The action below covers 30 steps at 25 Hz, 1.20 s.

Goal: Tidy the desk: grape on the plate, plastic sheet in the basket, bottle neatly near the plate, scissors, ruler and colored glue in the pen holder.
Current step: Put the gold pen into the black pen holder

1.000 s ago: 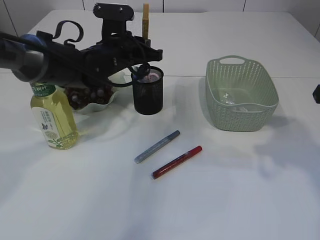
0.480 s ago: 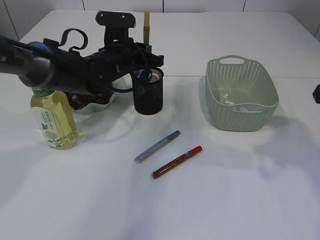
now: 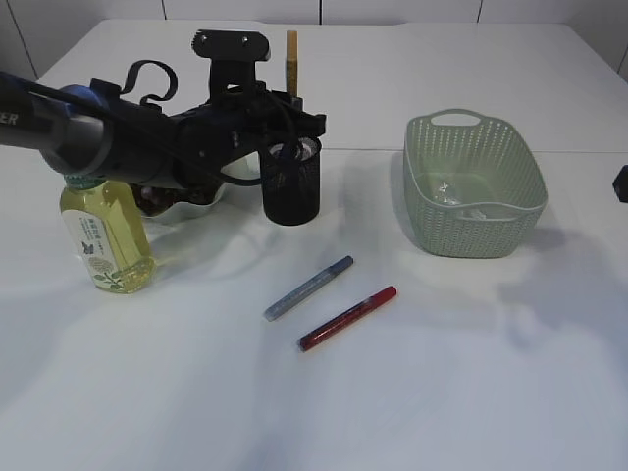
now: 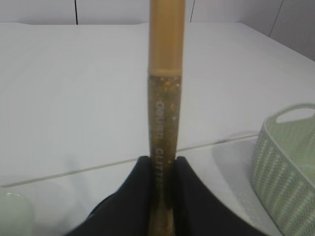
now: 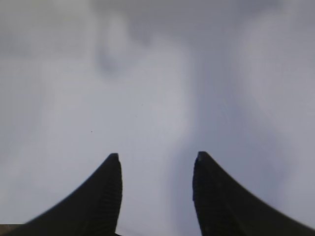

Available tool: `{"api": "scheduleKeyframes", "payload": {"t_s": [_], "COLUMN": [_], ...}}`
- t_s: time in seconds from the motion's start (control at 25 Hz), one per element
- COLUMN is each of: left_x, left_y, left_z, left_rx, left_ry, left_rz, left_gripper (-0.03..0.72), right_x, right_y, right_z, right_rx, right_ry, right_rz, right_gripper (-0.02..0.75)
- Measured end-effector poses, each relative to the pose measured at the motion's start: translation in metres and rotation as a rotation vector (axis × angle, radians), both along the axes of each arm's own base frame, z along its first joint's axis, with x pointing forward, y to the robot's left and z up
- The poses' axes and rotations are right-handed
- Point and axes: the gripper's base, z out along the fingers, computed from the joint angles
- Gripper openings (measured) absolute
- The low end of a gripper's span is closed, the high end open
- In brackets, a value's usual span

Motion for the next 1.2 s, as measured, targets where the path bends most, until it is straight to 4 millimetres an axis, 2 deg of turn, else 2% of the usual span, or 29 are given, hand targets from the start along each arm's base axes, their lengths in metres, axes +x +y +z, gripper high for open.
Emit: {"api": "scheduleKeyframes", "payload": {"t_s": [0.16, 0.72, 1.04, 1.2], "left_x": [-0.0032, -0.0041, -0.0043, -0.0044], "left_y": [-0.0056, -0.0065, -0.0068, -0.0068], "left_z": [-0.0007, -0.0024, -0.0025, -0.0027], "left_rx": [0.009, 0.034, 0.043, 0.044], "left_ry": [0.005, 0.014, 0.012, 0.013], "left_rz": [-0.019, -0.038, -0.045, -0.046], "left_gripper": [0.089, 0.117, 0.22, 0.233], "right_x": [0.0, 0.0, 0.0, 0.0], "right_y": [0.0, 0.0001, 0.0001, 0.0001], "right_z": [0.0, 0.0, 0.0, 0.0], "right_rx": [0.0, 0.001, 0.001, 0.001], "right_ry": [0.0, 0.0, 0.0, 0.0], "right_rz": [0.0, 0.0, 0.002, 0.002], "right_gripper": [0.378, 0.378, 0.378, 0.378]}}
